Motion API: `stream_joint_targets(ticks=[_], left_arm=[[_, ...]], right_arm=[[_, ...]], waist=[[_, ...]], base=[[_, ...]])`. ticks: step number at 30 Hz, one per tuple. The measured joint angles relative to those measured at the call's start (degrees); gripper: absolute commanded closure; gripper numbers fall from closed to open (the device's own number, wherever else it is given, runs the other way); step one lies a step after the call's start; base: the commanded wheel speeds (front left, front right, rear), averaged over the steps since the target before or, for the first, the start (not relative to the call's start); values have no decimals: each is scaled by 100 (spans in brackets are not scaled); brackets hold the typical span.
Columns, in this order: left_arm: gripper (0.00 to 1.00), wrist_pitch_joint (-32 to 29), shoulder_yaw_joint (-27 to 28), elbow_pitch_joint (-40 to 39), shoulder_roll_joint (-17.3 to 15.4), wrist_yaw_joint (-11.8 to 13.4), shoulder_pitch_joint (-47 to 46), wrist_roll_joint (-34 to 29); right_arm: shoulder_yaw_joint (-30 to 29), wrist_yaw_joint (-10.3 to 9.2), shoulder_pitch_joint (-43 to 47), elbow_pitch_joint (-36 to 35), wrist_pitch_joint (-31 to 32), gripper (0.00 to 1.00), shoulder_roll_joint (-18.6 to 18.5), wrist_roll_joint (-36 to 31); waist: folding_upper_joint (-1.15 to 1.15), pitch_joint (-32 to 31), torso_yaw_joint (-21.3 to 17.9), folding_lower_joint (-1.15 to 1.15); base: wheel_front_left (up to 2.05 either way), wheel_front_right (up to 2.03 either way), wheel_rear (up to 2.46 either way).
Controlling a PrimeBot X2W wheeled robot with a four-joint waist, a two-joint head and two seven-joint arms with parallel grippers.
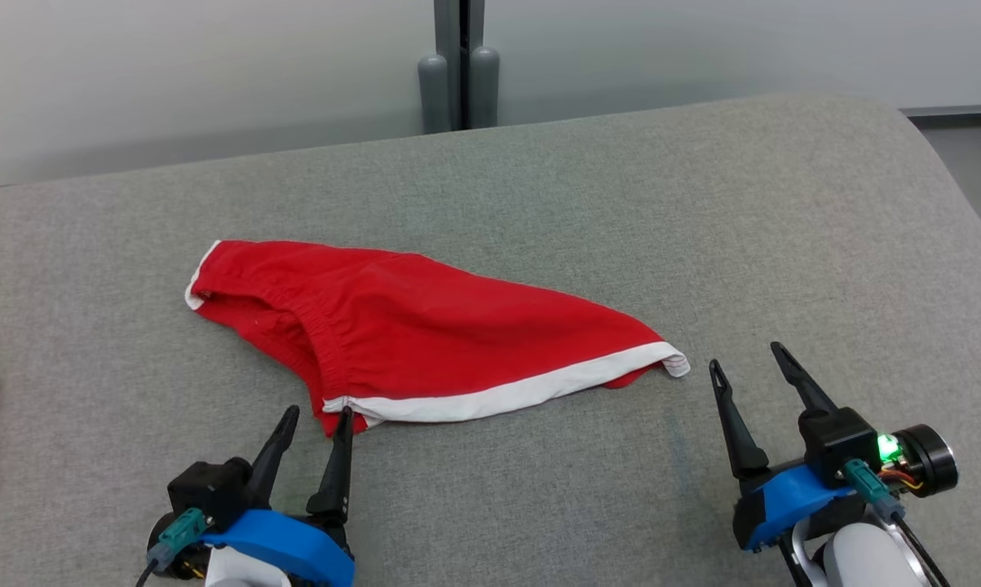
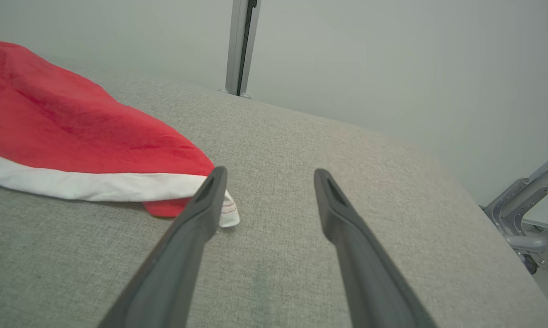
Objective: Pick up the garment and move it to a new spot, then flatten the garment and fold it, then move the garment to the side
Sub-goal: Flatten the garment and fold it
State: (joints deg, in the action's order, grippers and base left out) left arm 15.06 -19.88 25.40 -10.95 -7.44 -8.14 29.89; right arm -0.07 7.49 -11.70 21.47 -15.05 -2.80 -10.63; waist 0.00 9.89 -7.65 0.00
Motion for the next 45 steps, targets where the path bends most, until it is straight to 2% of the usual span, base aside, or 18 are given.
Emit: stream_joint_targets(ticks=[7, 8, 9, 10, 15, 23, 27, 28, 29, 33, 37, 40, 45], left_arm=[[0, 1, -194, -62, -212, 0, -202, 232], [7, 0, -226, -69, -230, 0, -219, 275], [41, 1, -253, -70, -244, 0, -237, 304], [100, 1, -294, -55, -261, 0, -250, 344], [100, 0, -489, -37, -274, 0, -255, 546], [100, 1, -242, -232, -177, 0, 66, 534], [98, 0, -82, 19, -105, 0, 240, 381], [55, 1, -52, 116, -87, 0, 281, 333], [0, 0, -43, 310, -44, 0, 316, 201], [0, 0, 468, 309, 67, 0, 321, -199], [0, 1, 1095, -33, 205, 94, 489, -978], [0, 1, 1413, -177, 358, 185, 726, -1433], [0, 1, 1704, -181, 552, 143, 904, -1793]], right_arm=[[230, 0, 25, -181, -1, 0, 2, 369], [241, 0, 26, -188, 0, 0, 3, 393], [250, 0, 28, -189, 0, 0, 1, 416], [264, 0, 30, -187, 0, 0, 1, 434], [272, 0, 72, -108, 0, 0, 0, 548], [250, 0, 237, 99, 0, 0, 5, 855], [261, 0, 293, 192, 0, 0, 2, 978], [282, 0, 303, 191, 0, 0, 3, 1031], [319, 0, 341, 179, 0, 0, 3, 1137], [253, 0, 407, 13, 0, 0, 5, 1422], [197, 0, 539, -186, 0, 0, 4, 1589], [216, 0, 658, -115, -1, 0, 1, 1636], [396, 0, 742, 281, 0, 0, 3, 1655]], waist=[[1, 261, -151, 1], [1, 279, -158, 1], [1, 289, -159, 1], [1, 294, -158, 1], [2, 216, -25, 1], [1, -152, 388, 0], [0, -344, 519, -1], [0, -386, 537, -1], [1, -464, 563, 0], [1, -621, 594, -1], [0, -779, 579, -1], [0, -865, 537, -1], [0, -899, 532, -1]], base=[[0, 0, 0], [0, 0, 0], [0, 0, 0], [0, 0, 0], [0, 0, 0], [0, 0, 0], [0, 0, 0], [0, 0, 0], [0, 0, 0], [0, 0, 0], [0, 0, 0], [0, 0, 0], [0, 0, 0]])
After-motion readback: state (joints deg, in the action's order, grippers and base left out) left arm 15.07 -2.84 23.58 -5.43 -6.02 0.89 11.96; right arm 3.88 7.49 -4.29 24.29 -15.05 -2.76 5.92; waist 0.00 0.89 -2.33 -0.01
